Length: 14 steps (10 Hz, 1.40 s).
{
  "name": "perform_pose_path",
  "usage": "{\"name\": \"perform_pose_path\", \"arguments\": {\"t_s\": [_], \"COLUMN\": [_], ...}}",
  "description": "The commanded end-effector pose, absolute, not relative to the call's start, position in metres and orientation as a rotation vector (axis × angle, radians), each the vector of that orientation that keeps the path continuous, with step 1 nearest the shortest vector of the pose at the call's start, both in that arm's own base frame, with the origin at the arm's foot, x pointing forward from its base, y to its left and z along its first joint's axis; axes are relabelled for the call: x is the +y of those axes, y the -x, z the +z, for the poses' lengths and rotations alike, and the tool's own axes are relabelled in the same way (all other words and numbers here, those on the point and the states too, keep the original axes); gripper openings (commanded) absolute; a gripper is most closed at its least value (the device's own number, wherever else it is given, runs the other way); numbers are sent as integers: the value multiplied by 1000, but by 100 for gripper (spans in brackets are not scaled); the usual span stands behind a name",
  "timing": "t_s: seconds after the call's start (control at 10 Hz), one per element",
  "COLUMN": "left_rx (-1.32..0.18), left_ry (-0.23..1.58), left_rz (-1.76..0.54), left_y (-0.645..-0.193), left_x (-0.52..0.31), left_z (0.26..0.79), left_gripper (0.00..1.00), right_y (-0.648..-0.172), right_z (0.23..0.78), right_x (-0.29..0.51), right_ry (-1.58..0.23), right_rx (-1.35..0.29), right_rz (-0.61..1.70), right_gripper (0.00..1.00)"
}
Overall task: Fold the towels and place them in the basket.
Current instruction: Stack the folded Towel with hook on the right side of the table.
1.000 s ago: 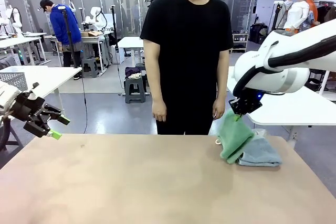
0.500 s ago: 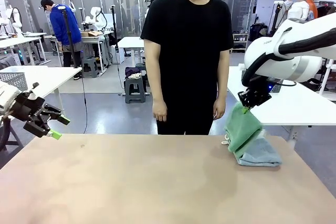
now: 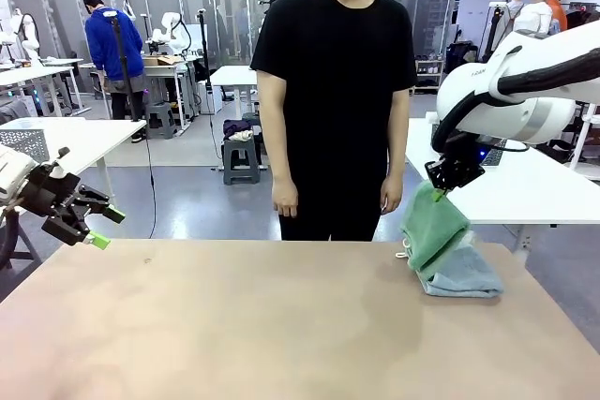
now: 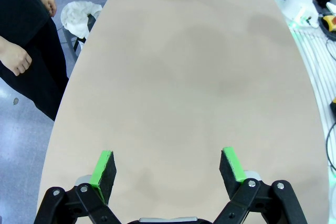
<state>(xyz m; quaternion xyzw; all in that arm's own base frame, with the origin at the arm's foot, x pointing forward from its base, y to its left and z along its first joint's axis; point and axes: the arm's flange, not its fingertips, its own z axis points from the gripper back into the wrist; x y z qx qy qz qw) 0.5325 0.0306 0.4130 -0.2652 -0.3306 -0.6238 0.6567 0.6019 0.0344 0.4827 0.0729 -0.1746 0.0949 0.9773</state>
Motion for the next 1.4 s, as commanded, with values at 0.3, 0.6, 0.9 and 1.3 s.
{"name": "perform_pose_path", "arguments": {"t_s": [0.3,0.6,0.9,1.3], "left_rx": [-751,-751,-751,-751], "left_ry": [599,599,599,599], "left_rz": [-1418,-1418,-1418,-1418], "left_y": [-533,-533,-533,-533], "left_x": [30,30,30,30], "left_z": [414,414,414,414], "left_gripper": [100,100,100,100], "right_y": [-617,-623,-627,-642], "right_z": [468,449,433,408], "right_x": [21,-10,-42,-88], "right_ry": [-226,-292,-358,-399], "right_rx": [-329,-311,-305,-303], "right_rz": [253,263,249,244], "right_gripper": [5,5,5,5]}}
